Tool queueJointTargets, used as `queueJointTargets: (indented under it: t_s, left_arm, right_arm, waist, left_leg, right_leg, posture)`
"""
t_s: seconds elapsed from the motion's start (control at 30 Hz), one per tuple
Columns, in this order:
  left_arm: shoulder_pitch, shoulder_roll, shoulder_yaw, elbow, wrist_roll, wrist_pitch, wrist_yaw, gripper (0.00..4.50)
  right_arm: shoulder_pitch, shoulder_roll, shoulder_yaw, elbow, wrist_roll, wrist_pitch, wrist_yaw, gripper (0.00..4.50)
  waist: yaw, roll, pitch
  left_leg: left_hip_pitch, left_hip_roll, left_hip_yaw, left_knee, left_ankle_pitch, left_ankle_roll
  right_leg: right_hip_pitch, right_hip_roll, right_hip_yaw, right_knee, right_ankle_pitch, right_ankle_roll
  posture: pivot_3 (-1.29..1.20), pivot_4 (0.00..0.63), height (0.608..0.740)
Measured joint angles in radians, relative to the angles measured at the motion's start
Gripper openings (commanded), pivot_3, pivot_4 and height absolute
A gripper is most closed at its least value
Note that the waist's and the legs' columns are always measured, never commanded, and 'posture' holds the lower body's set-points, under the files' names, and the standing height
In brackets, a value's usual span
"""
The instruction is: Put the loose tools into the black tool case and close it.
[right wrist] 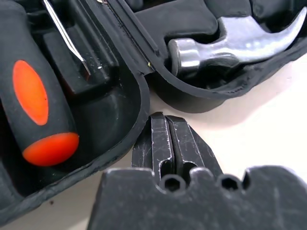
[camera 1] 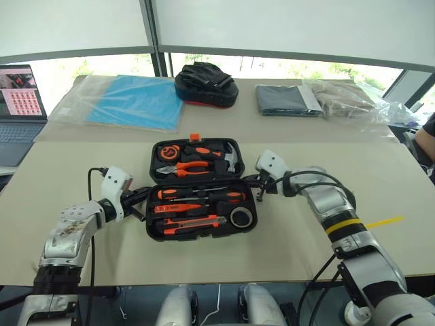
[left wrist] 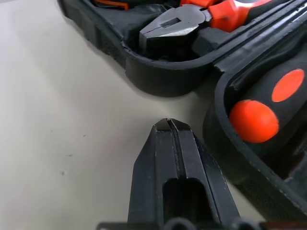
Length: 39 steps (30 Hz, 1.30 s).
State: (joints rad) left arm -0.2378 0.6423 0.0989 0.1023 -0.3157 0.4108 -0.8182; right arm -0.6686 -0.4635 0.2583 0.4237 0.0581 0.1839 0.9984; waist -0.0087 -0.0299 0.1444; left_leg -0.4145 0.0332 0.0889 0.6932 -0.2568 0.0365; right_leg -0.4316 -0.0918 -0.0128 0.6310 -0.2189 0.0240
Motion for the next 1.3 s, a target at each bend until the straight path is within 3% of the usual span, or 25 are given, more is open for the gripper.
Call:
queueJointTargets:
  t_s: [0.4,0.57,0.6,0.67,0.9,1.03,1.07,1.3]
  left_arm:
    - [0.046,0.028,-0.03,-0.045,0.017,-0.051,-0.121,0.01]
    - [0.064,0.039,-0.012,-0.054,0.013,-0.055,-0.13,0.01]
    - [0.064,0.041,-0.007,-0.054,0.002,-0.04,-0.132,0.26]
    - [0.063,0.048,-0.001,-0.055,-0.014,-0.01,-0.136,0.65]
    - [-0.021,0.204,0.047,-0.061,-0.1,0.262,-0.175,3.02]
    - [-0.184,0.233,0.024,-0.055,-0.149,0.51,-0.152,4.46]
    - [-0.242,0.223,0.008,-0.051,-0.16,0.58,-0.131,4.5]
    - [-0.351,0.126,-0.058,-0.042,-0.147,0.765,0.033,4.5]
  right_arm:
    - [0.207,-0.078,-0.035,-0.372,0.016,0.23,0.039,0.0]
    - [0.254,-0.081,-0.061,-0.429,0.024,0.259,0.019,0.0]
    - [0.256,-0.082,-0.061,-0.433,0.024,0.259,0.016,0.0]
    - [0.256,-0.095,-0.065,-0.449,0.035,0.27,0.016,0.58]
    - [0.147,-0.217,-0.174,-0.593,0.225,0.77,0.019,2.82]
    - [-0.039,-0.137,-0.158,-0.55,0.268,1.046,-0.077,4.19]
    - [-0.1,-0.107,-0.15,-0.509,0.27,1.1,-0.108,4.48]
    - [-0.203,-0.064,-0.012,-0.302,0.216,1.14,-0.216,4.48]
  waist:
    - [0.005,0.0,0.0]
    - [0.004,0.0,0.0]
    - [0.004,0.0,0.0]
    - [0.002,0.0,0.0]
    - [-0.003,0.0,0.0]
    - [-0.004,0.0,0.001]
    - [-0.004,0.0,0.001]
    - [-0.004,0.0,0.001]
  left_leg:
    - [0.001,0.0,0.0,0.0,-0.001,0.001]
    - [0.002,0.0,0.0,0.0,-0.001,0.001]
    - [0.003,0.0,0.0,0.0,-0.001,0.001]
    - [0.003,0.0,0.0,0.0,-0.001,0.001]
    - [0.004,0.001,-0.001,0.001,-0.001,0.001]
    - [0.005,0.0,-0.001,0.001,0.0,0.001]
    - [0.005,0.0,-0.001,0.0,0.0,0.001]
    - [-0.002,-0.003,-0.001,0.0,-0.001,0.002]
  right_leg:
    - [0.001,0.0,0.0,-0.001,0.0,0.001]
    - [0.002,0.0,0.0,-0.001,0.0,0.001]
    - [0.002,0.0,0.0,-0.001,0.0,0.001]
    - [0.002,0.0,0.0,-0.001,0.0,0.001]
    - [0.003,0.0,0.0,0.0,0.0,0.0]
    - [0.004,0.001,0.0,0.001,0.0,0.0]
    - [0.004,0.002,0.0,0.0,0.0,0.0]
    - [0.002,0.001,0.001,0.0,0.001,0.003]
  posture:
    - [0.0,0.15,0.74]
    - [0.0,0.15,0.74]
    - [0.0,0.15,0.74]
    - [0.0,0.15,0.74]
    - [0.0,0.15,0.74]
    - [0.0,0.15,0.74]
    - [0.0,0.15,0.74]
    - [0.0,0.15,0.74]
